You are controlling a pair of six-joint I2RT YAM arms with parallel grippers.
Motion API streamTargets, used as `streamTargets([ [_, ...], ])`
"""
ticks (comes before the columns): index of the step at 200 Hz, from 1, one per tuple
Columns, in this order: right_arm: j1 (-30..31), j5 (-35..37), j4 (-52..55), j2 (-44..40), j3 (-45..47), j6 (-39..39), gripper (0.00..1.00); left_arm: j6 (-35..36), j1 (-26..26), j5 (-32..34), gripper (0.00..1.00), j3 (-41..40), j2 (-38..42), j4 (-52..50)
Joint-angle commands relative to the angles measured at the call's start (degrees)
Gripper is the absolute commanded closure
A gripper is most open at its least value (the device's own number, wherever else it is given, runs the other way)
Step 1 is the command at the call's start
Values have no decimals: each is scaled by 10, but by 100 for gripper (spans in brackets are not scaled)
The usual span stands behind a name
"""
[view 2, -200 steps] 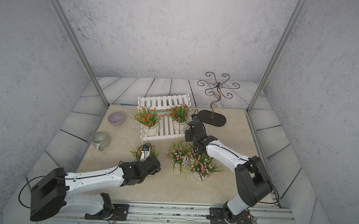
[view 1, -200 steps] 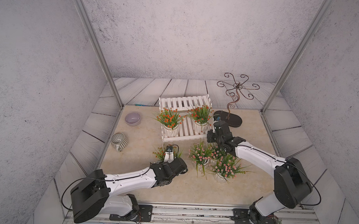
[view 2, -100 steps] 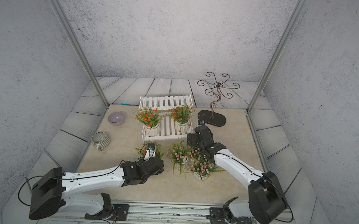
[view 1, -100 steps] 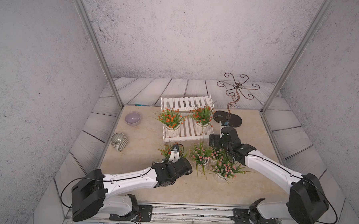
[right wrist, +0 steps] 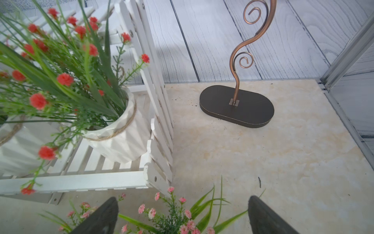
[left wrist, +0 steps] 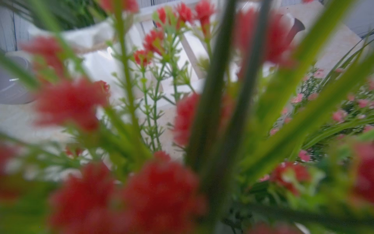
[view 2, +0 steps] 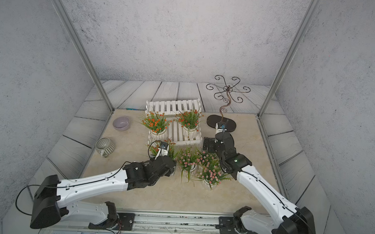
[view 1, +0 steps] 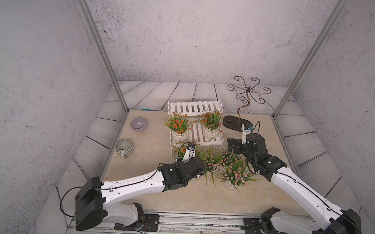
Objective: Place the baby's breath potted plants on the rack by color
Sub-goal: Pick up the baby's breath potted plant from the center of the board, then place the baby's breath potted plant on the rack.
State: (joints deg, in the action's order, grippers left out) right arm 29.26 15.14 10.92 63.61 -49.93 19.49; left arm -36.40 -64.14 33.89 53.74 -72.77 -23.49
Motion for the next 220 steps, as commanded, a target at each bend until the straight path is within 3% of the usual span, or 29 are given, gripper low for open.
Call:
streamTargets([
  [1,-6,-5,10,-19,12,-1,1,56,0,30,38,46,4,16],
  [109,-18,-16,-4,-37,26,-6,1,166,78,-21,39,193,-68,33],
  [220,-19,-34,-19,-40,40,-3,1,211,145,-52,39,221,-151,115],
])
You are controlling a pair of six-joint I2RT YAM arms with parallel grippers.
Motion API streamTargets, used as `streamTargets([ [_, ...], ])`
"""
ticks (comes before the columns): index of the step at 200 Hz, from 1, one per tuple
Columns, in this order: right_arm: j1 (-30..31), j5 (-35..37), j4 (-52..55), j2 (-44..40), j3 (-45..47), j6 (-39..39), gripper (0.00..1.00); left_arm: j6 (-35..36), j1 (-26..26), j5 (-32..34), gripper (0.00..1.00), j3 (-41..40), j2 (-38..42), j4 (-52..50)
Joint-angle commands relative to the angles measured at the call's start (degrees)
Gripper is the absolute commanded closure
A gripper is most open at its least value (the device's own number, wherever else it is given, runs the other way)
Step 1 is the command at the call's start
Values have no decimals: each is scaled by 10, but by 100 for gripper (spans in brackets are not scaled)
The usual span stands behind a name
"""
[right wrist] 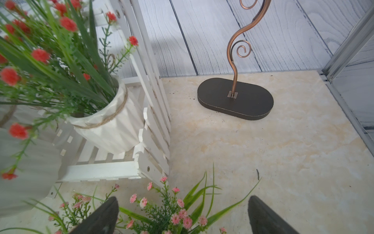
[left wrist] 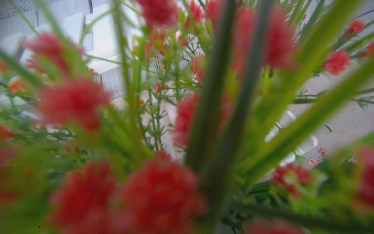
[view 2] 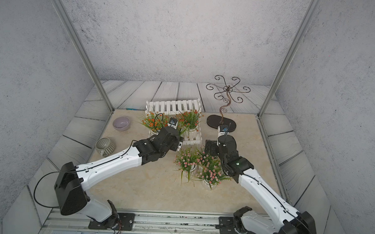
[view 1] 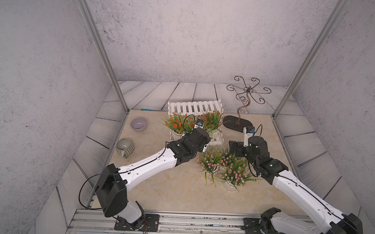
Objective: Place the baby's breath potted plants on the rack by color
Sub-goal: Place the baby's breath potted plant on the rack.
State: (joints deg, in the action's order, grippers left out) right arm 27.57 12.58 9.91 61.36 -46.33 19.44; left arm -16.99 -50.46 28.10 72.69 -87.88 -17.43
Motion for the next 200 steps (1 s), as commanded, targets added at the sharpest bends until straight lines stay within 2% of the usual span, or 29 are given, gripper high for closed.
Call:
streamTargets([
  [1,-2,-8,-9,-18,4,-2,1,17,9,6,39,32,0,55],
  [200,-2,-23,-26,-7,16,-11,1,45,61,-22,39,64,-85,124],
])
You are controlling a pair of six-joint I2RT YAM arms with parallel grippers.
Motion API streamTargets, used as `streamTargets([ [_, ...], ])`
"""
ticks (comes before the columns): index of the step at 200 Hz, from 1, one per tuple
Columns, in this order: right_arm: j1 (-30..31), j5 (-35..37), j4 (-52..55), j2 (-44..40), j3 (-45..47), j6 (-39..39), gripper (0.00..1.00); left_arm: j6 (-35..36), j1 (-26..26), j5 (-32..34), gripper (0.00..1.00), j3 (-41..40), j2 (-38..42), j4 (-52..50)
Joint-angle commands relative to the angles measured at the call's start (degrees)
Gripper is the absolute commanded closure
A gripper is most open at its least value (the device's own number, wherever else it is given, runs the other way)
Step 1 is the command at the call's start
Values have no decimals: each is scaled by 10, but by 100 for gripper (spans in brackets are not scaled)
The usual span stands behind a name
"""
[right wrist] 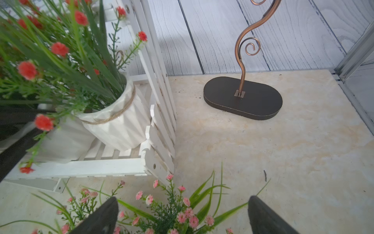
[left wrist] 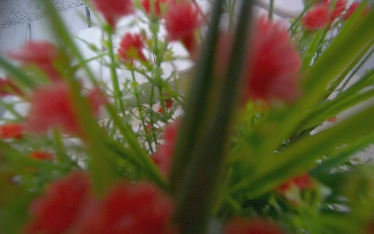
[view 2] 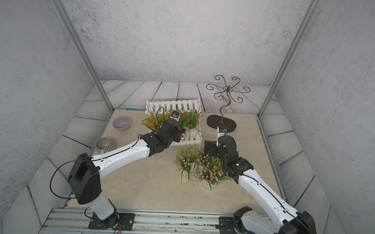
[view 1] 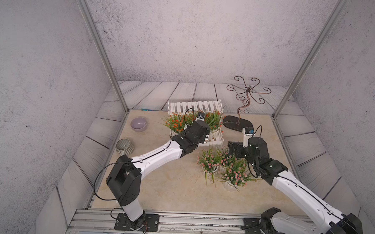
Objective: Place the baby's breath potted plants on the rack by color
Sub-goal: Place the baby's breath potted plant on the rack.
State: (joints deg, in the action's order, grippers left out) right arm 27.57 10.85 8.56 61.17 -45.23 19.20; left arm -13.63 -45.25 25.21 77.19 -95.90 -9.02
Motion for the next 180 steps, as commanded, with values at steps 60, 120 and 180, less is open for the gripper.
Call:
streamTargets([
  [60,-2,-11,-19,5,8,-8,1,8,23,-4,39,14,-12,41],
  [120,-2,-22,-16,16,7,-10,1,-7,24,-20,11,2,-9,38],
  [180,-2,-37,-7,18,3,-14,1,-10,24,-36,1,2,18,20],
])
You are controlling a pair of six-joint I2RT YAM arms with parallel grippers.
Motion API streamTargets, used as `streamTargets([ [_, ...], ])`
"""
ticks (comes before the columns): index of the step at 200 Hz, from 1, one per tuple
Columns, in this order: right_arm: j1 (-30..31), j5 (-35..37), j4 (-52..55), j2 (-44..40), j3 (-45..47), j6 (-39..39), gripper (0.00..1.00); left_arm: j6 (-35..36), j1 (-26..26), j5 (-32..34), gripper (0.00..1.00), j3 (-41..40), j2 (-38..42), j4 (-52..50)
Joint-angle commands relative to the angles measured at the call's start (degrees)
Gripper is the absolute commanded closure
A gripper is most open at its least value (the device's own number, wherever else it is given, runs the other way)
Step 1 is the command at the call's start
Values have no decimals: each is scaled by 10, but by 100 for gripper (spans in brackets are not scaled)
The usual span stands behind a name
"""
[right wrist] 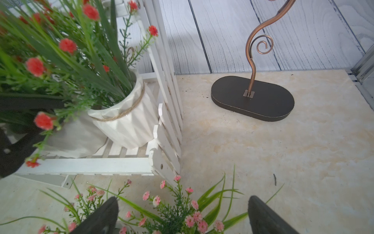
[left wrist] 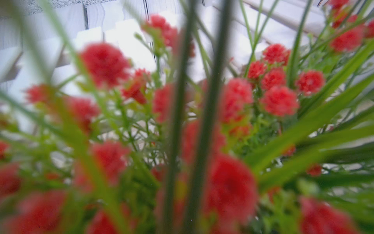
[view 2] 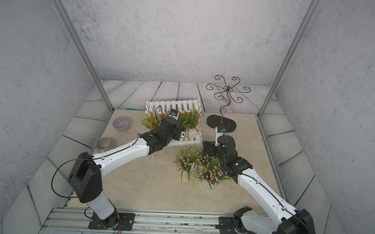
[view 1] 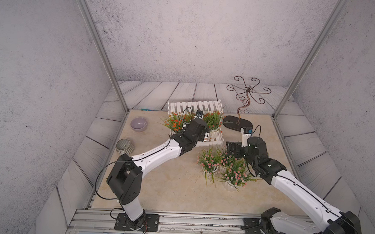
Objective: Place the baby's breath potted plants on the rack by color
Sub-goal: Place the baby's breath potted plant on the rack, then pick up the baby's breath potted plant from the center of the board.
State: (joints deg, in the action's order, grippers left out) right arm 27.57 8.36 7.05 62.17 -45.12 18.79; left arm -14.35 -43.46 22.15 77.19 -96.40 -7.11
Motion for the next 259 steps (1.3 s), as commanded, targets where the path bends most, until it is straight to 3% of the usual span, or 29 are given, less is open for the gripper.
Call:
streamTargets([
  [1,-2,-12,9,8,1,-10,1,-2,6,-5,1,2,23,1],
  [76,-1,-28,34,-13,-6,-18,1,5,6,-15,1,5,84,-30],
  [137,0,-47,82,-60,-32,-29,1,13,2,-70,1,-3,176,-106],
  [165,-1,-60,94,-65,-50,-28,1,55,-19,-104,1,-26,225,-162],
  [215,-6,-135,111,-37,-112,-17,1,32,-84,-148,1,-219,353,-103],
  [259,-55,-198,108,-24,-146,6,1,0,-170,-140,1,-404,366,46],
])
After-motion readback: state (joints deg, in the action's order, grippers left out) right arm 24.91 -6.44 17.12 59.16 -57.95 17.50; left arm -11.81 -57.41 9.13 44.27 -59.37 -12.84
